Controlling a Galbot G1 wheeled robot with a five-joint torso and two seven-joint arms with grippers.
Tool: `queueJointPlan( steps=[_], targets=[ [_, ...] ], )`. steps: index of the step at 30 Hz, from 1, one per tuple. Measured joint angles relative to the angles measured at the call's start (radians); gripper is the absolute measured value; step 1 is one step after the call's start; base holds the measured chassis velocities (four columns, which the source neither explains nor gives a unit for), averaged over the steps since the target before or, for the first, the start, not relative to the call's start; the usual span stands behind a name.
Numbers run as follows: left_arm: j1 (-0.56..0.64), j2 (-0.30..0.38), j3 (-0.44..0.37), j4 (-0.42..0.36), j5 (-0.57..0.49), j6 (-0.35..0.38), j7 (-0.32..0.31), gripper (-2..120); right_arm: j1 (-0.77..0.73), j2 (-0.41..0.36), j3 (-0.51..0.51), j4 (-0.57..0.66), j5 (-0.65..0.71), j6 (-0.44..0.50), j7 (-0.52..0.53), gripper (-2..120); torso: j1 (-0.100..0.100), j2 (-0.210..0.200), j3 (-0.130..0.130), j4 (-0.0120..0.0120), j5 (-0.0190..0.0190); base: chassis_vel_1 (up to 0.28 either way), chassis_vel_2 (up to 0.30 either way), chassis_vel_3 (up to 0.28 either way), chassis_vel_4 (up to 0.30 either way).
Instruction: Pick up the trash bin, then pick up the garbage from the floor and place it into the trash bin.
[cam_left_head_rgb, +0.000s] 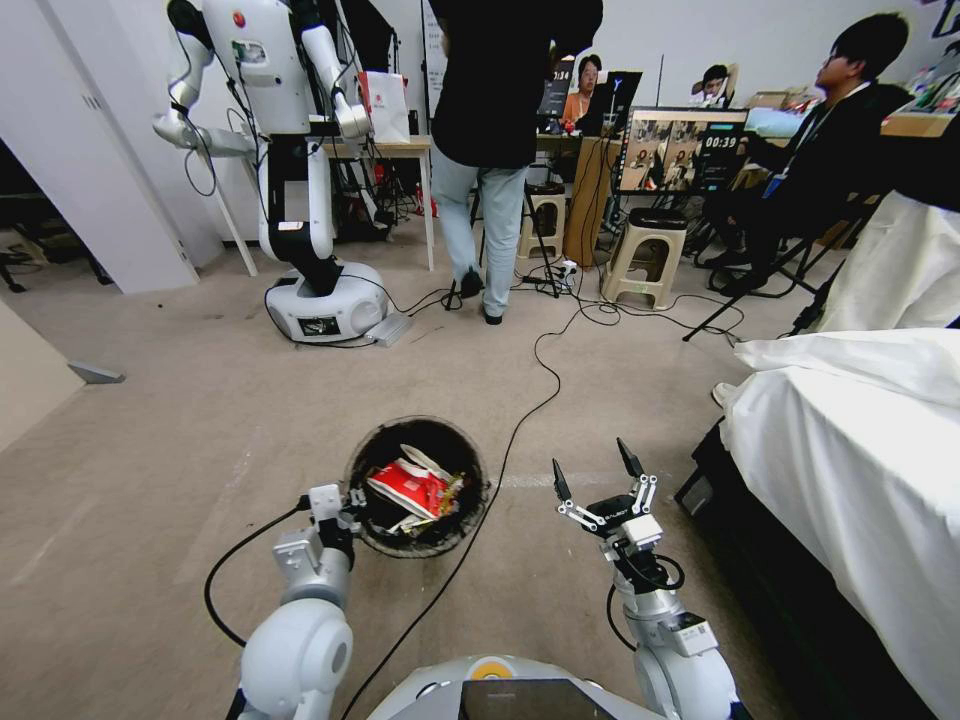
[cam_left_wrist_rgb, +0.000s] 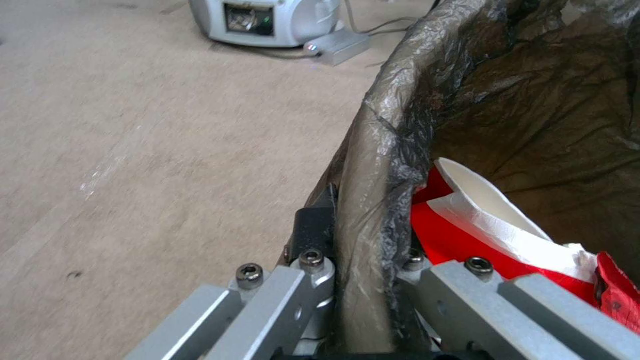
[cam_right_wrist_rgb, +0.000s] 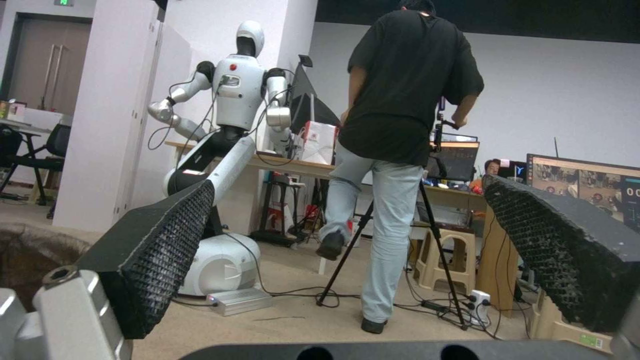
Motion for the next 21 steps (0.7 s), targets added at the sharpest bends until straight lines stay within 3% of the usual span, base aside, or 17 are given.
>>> queueJointPlan(
  steps=[10, 21],
  targets=[
    [-0.023, -0.001, -0.017, 0.076, -0.029, 0.016, -0.047, 2, 0.001, -0.002, -0.001, -0.003, 0.0, -0.001, 0.001, 100, 0.0, 0.0, 0.0, 0.0, -0.0001, 0.0, 0.0, 0.0, 0.0],
    [-0.035, -0.001, -0.038, 0.112, -0.084, 0.123, -0.107, 2, 0.003, 0.0, -0.005, -0.014, 0.001, 0.001, 0.002, 100, 0.0, 0.0, 0.0, 0.0001, 0.0, 0.0, 0.0, 0.0, 0.0]
  ],
)
